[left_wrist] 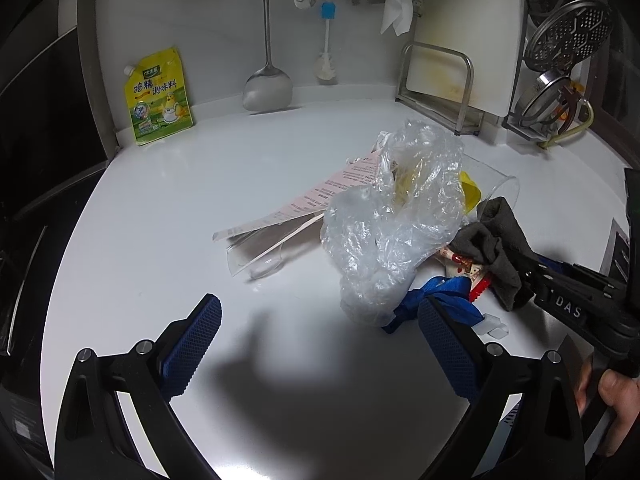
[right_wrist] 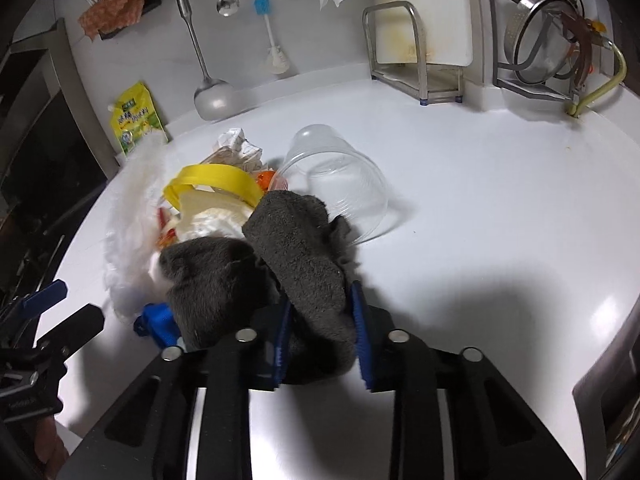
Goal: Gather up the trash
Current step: 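Grasp the clear plastic bag with the left tool while the right tool lifts the cloth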
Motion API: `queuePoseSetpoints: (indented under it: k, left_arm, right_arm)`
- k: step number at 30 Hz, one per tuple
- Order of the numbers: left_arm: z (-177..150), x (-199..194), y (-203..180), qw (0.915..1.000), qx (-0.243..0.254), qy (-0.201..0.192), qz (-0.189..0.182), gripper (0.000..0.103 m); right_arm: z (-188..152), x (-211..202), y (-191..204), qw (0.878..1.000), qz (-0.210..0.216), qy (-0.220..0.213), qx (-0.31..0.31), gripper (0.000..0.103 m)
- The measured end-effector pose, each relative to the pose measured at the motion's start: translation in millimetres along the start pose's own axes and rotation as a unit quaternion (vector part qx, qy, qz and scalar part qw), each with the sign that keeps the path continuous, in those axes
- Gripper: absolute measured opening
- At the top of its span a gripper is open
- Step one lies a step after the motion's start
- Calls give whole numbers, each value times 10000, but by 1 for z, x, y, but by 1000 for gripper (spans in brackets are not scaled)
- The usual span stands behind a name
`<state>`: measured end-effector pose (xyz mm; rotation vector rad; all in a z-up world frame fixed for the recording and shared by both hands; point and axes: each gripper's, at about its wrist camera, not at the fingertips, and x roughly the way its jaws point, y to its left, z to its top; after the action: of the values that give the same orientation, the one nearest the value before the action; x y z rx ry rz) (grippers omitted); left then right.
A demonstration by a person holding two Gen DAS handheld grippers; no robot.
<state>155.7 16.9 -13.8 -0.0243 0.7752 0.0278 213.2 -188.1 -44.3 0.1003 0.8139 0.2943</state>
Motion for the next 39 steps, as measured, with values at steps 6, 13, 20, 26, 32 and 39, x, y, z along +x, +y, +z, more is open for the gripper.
queuePoseSetpoints:
  k: [6, 13, 20, 26, 32, 39]
  left_arm:
    - [-1, -2, -1, 9999, -63, -23, -74, 97]
    - [3, -2, -5, 9998, -80, -108, -161, 97]
    - [11, 12, -12, 9999, 10, -110, -122, 97]
    - [18, 27, -14, 9999, 19, -50, -133, 97]
    - [22, 38, -17, 9996, 98, 78, -252, 68]
    - [24, 36, -14, 9990, 79, 115, -418, 36]
  right_arm:
    - [-9, -27, -12, 9984, 202, -402, 352, 20]
    - [-15, -70, -31, 9931, 265, -922, 673, 19]
    - [-24, -82, -47, 9906, 270, -969, 928, 19]
    - [-33, -84, -52, 9891, 343, -955, 1068, 19]
    - [-39, -80, -60, 9887, 344, -868, 1177, 19]
    - [-41, -89, -65, 9872, 286, -984, 1225, 19]
